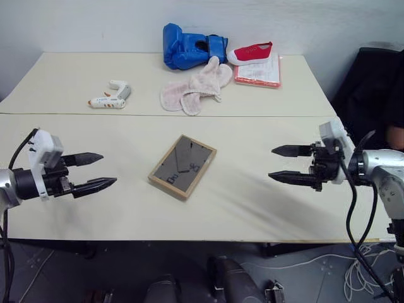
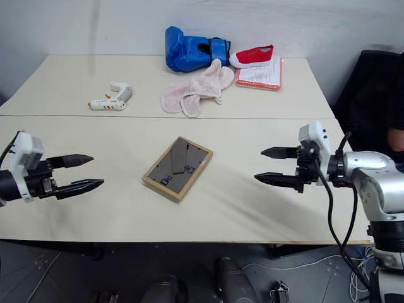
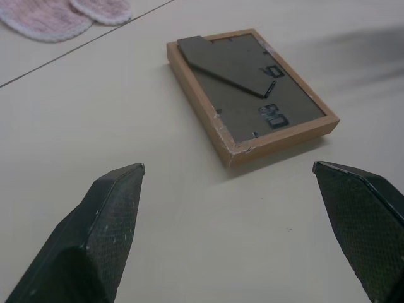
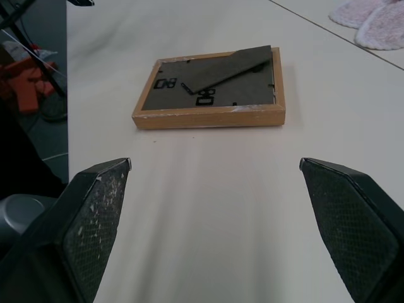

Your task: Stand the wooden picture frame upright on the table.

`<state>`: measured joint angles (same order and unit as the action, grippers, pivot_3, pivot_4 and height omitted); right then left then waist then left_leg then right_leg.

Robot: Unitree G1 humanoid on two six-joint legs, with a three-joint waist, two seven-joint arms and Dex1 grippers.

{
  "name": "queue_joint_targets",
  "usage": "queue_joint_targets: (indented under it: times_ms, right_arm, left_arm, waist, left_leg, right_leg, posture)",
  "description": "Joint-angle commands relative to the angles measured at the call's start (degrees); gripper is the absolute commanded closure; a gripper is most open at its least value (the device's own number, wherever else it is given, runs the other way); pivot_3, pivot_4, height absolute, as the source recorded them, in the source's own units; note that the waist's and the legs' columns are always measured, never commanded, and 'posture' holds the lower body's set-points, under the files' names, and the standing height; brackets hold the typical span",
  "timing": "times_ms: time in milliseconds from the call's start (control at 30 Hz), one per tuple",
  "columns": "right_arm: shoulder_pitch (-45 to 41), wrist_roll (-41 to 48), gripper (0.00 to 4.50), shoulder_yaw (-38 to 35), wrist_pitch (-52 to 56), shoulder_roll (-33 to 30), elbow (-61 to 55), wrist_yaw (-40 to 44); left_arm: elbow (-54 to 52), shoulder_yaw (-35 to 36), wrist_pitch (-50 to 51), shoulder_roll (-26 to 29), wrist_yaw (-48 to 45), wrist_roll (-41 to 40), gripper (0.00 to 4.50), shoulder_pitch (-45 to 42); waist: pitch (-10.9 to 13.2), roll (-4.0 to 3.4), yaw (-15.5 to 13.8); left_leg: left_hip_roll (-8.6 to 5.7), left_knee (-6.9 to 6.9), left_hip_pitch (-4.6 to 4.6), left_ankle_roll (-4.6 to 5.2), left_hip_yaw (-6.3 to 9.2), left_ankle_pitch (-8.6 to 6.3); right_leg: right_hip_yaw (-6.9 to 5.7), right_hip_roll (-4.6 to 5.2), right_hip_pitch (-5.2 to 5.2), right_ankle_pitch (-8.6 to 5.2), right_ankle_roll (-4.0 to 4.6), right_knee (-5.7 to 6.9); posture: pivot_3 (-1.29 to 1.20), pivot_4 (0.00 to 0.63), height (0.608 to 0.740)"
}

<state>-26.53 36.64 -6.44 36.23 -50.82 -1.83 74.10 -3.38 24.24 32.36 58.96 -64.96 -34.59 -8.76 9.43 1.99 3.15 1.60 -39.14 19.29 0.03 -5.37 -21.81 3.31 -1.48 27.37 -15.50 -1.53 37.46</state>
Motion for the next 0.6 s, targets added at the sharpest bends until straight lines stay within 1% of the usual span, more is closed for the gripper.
queue_joint_targets:
  times_ms: [33, 300, 367, 433, 500, 533, 600]
  right_arm:
    - [0.44, 0.07, 0.08, -0.7, -1.02, 0.0, -1.35, 0.01]
    - [1.34, -1.23, 0.08, -0.66, -2.38, 1.59, -2.03, -2.11]
    - [1.02, -2.73, 0.08, 0.45, -3.72, 2.18, -1.72, -2.63]
    - [0.28, -5.09, 0.08, 2.17, -5.47, 3.1, -0.92, -3.6]
    - [-1.85, -9.78, 0.08, 5.27, -8.45, 4.89, 1.86, -6.12]
    - [-3.32, -12.52, 0.22, 7.32, -10.2, 6.17, 3.83, -7.36]
    - [-5.66, -17.0, 0.66, 11.15, -13.83, 8.51, 7.03, -8.2]
  left_arm:
    - [0.14, 0.07, -0.26, 1.23, -0.54, -0.02, 0.0, -1.83]
    - [0.61, -1.65, -0.5, 1.08, 0.53, 1.85, 0.0, -2.95]
    - [1.73, -3.81, -1.5, 0.8, 0.7, 3.15, 0.0, -4.52]
    - [3.71, -7.19, -3.52, 0.15, 0.51, 5.49, 0.0, -6.84]
    - [7.97, -13.04, -7.22, -1.43, -0.11, 9.91, 0.0, -11.31]
    - [11.6, -16.72, -9.69, -3.16, -0.36, 12.84, 0.18, -15.02]
    - [18.73, -23.05, -14.54, -6.46, -1.14, 18.34, 0.57, -21.6]
  waist:
    - [0.0, -0.01, 0.01]
    - [0.01, -0.02, 0.02]
    - [0.01, -0.02, -0.04]
    - [0.01, -0.02, -0.08]
    - [0.0, -0.02, -0.1]
    - [0.0, -0.02, -0.09]
    - [0.0, -0.02, -0.12]
  left_leg:
    - [0.0, 0.0, 0.0, 0.0, -0.01, 0.0]
    - [0.0, 0.0, -0.01, -0.01, -0.02, 0.0]
    - [0.0, -0.01, -0.01, -0.02, -0.02, 0.01]
    - [-0.01, -0.03, -0.02, -0.02, -0.01, 0.01]
    - [-0.03, -0.03, -0.04, -0.02, -0.02, 0.01]
    - [-0.05, -0.06, -0.04, -0.02, -0.03, 0.02]
    - [-0.09, -0.09, -0.05, -0.04, -0.08, 0.04]
  right_leg:
    - [0.01, 0.0, 0.0, 0.0, -0.01, -0.01]
    - [0.01, 0.01, 0.03, 0.0, -0.01, 0.06]
    - [0.01, 0.01, 0.02, 0.0, -0.01, 0.06]
    - [0.01, 0.01, 0.01, 0.01, -0.01, 0.07]
    - [0.02, 0.01, 0.0, 0.01, -0.01, 0.08]
    - [0.03, 0.01, -0.01, 0.01, -0.01, 0.11]
    - [0.05, 0.01, -0.01, 0.01, -0.02, 0.15]
  posture:
    - [0.0, 0.15, 0.74]
    - [0.0, 0.15, 0.74]
    - [0.0, 0.15, 0.74]
    - [0.0, 0.15, 0.74]
    - [0.0, 0.15, 0.74]
    - [0.0, 0.15, 0.74]
    - [0.0, 0.15, 0.74]
